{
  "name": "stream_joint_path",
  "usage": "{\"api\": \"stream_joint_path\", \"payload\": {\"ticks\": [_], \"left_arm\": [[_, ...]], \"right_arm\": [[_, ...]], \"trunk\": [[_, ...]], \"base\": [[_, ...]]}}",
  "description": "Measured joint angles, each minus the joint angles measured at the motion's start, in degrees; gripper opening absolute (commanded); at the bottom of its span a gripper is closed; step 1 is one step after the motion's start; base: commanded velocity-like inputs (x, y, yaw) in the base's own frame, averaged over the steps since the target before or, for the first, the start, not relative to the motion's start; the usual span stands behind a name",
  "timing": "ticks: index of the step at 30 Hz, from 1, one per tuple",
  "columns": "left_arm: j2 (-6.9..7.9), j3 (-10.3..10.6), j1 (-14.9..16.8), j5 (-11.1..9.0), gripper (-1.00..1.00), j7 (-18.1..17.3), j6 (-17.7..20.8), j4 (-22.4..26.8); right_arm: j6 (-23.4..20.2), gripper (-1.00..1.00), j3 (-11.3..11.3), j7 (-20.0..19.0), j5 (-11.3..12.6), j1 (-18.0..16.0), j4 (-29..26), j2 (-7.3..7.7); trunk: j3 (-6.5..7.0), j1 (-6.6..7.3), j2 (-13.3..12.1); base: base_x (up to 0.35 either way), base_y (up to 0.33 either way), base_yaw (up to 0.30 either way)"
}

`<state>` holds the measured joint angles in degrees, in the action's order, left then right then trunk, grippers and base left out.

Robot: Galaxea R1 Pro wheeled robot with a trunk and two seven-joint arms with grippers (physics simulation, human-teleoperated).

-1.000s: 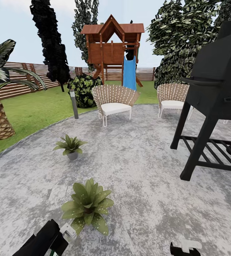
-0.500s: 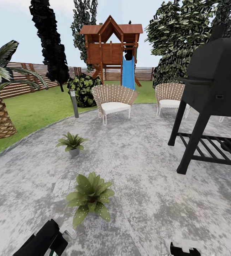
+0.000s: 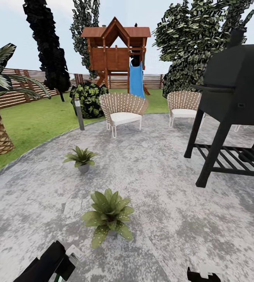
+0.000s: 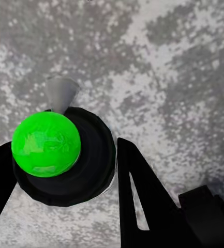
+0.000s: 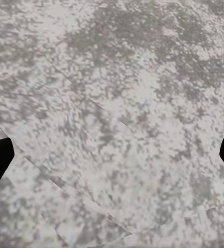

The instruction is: Pick up the pesticide atomizer in the garden and spray insectifuge to fully cover both potted plants in the garden.

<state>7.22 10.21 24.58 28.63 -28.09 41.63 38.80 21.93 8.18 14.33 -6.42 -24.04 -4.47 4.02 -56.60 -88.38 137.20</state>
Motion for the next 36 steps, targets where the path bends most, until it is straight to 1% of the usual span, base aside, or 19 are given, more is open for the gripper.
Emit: {"api": "stream_joint_path", "payload": {"ticks": [2,4,5,6,7,15,17,19,21,22,24,25,27,30,33,35,36], "left_arm": [[0.01,0.0,0.0,0.0,-1.0,0.0,0.0,0.1],[0.03,0.0,0.0,0.0,-1.0,0.0,0.0,0.2],[0.02,-2.4,0.0,0.1,-1.0,0.0,-0.2,0.4],[0.02,-4.0,0.0,0.0,-1.0,-0.1,-0.2,0.4],[-0.01,-4.6,0.0,0.0,-1.0,-0.1,-0.2,0.5],[-0.05,-4.9,0.1,-0.1,-1.0,-0.2,-0.1,1.0],[-0.06,-4.8,0.2,-0.1,-1.0,-0.4,0.0,2.8],[0.0,-4.6,0.7,0.0,-1.0,-0.6,0.5,5.9],[0.09,-4.5,1.0,0.1,-1.0,-0.7,0.8,7.4],[0.24,-4.4,1.2,-0.1,-1.0,-2.1,0.9,7.9],[0.26,-4.4,1.3,0.1,-1.0,-4.7,1.0,8.0],[0.68,-4.2,3.0,0.2,-1.0,-9.6,1.1,8.0],[0.95,-4.2,3.8,0.5,-1.0,-11.4,1.0,8.0],[1.19,-4.1,4.2,0.8,-1.0,-12.3,0.9,8.0],[1.73,-4.1,4.2,0.9,-1.0,-12.7,0.8,7.9],[2.15,-4.0,5.1,0.8,-1.0,-14.3,0.8,7.9],[2.69,-4.0,6.3,0.8,-1.0,-16.7,0.8,7.5]], "right_arm": [[0.0,1.0,0.0,-0.1,-0.1,0.0,0.0,0.09],[0.0,1.0,0.0,0.1,0.1,0.0,0.0,-0.14],[0.0,1.0,0.0,0.1,0.1,0.0,-0.1,-0.14],[0.0,1.0,0.0,0.1,0.1,0.0,-0.1,-0.14],[0.0,1.0,0.1,0.1,0.2,0.0,-0.1,-0.14],[-0.1,1.0,0.1,0.0,0.2,0.0,-0.1,-0.14],[-0.1,1.0,0.1,0.0,0.2,0.0,-0.1,-0.14],[-0.1,1.0,0.1,0.0,0.3,0.0,-0.1,-0.15],[-0.1,1.0,0.0,0.1,0.3,0.0,-0.1,-0.2],[-0.1,1.0,0.1,0.1,0.3,0.0,-0.1,-0.23],[-0.1,1.0,0.1,0.1,0.3,0.0,-0.1,-0.24],[-0.1,1.0,0.1,0.1,0.3,0.0,-0.1,-0.16],[-0.1,1.0,0.1,0.0,0.3,0.0,-0.1,-0.15],[-0.1,1.0,0.1,0.0,0.3,0.0,0.0,-0.15],[0.0,1.0,0.1,0.1,0.3,0.0,0.0,-0.14],[0.0,1.0,0.1,0.1,0.3,0.0,-0.1,-0.14],[0.0,1.0,0.1,0.1,0.3,0.0,0.0,-0.14]], "trunk": [[0.0,-0.01,0.0],[0.0,-0.01,0.0],[0.01,-0.01,0.0],[0.03,-0.01,0.0],[0.06,-0.02,0.0],[0.28,-0.04,0.0],[0.35,-0.04,0.0],[0.4,-0.03,0.0],[0.41,-0.04,0.0],[0.41,-0.04,0.0],[0.41,-0.04,0.0],[0.42,0.0,0.0],[0.47,0.0,0.0],[0.59,0.01,0.0],[0.73,0.01,0.0],[0.83,0.0,0.0],[0.88,-0.01,0.0]], "base": [[0.024,0.022,0.0],[0.0,0.0,-0.054],[0.0,0.0,-0.207],[-0.091,0.112,-0.239],[-0.127,0.16,-0.245],[-0.204,0.223,-0.253],[-0.236,0.231,-0.252],[-0.243,0.229,-0.102],[-0.246,0.228,-0.019],[-0.247,0.228,-0.003],[-0.107,0.25,-0.02],[0.06,0.281,-0.101],[0.112,0.289,-0.188],[0.168,0.284,-0.239],[0.208,0.133,-0.253],[0.063,0.03,-0.256],[0.019,0.009,-0.256]]}}
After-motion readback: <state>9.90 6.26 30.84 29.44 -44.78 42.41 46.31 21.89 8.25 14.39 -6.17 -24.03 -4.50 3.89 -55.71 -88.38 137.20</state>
